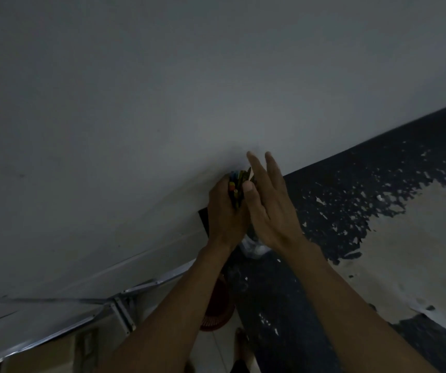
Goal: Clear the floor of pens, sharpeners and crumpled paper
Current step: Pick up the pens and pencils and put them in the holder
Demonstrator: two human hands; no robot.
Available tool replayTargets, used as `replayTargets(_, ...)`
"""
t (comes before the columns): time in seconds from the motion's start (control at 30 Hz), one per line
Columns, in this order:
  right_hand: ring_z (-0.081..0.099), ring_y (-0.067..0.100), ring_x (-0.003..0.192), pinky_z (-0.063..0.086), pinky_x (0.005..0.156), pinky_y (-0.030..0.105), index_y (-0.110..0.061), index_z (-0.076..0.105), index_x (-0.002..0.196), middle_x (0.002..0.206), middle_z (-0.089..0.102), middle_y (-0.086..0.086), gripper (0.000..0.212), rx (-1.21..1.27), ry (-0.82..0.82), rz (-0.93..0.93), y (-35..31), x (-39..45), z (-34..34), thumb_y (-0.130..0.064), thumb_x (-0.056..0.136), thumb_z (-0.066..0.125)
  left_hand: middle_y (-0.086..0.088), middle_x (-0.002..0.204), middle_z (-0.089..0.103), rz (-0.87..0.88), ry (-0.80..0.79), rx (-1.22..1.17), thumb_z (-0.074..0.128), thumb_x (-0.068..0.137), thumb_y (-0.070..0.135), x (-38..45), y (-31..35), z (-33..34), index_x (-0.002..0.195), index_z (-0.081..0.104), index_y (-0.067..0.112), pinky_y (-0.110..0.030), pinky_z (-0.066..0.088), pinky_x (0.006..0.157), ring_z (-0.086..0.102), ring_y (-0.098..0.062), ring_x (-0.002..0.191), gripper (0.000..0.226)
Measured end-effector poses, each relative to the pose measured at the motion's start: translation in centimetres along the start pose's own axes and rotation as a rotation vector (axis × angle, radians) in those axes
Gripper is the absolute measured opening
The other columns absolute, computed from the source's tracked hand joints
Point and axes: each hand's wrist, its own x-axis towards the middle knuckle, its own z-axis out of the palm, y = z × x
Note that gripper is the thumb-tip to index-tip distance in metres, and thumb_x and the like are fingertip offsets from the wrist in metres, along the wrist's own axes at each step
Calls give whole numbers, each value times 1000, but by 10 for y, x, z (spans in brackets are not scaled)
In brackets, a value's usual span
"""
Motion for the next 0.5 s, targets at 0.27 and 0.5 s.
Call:
replayTargets(0.27,0,26,150,18,117,55,-22,11,152,162,9,1,64,-573,-72,-102,9,-9,22,-53,98,-5,11,121,60,-47,-125,53,47,94,48,2,-7,-1,120,55,29,-31,49,97,57,-3,108,34)
replayTargets(0.5,-22,17,147,-2,121,47,-32,-7,153,162,-16,-1,65,-501,-95,-58,4,-10,19,-61,96,-1,7,130,56,-135,-212,28,51,94,45,3,-4,-12,132,46,26,-37,47,102,55,-5,116,42)
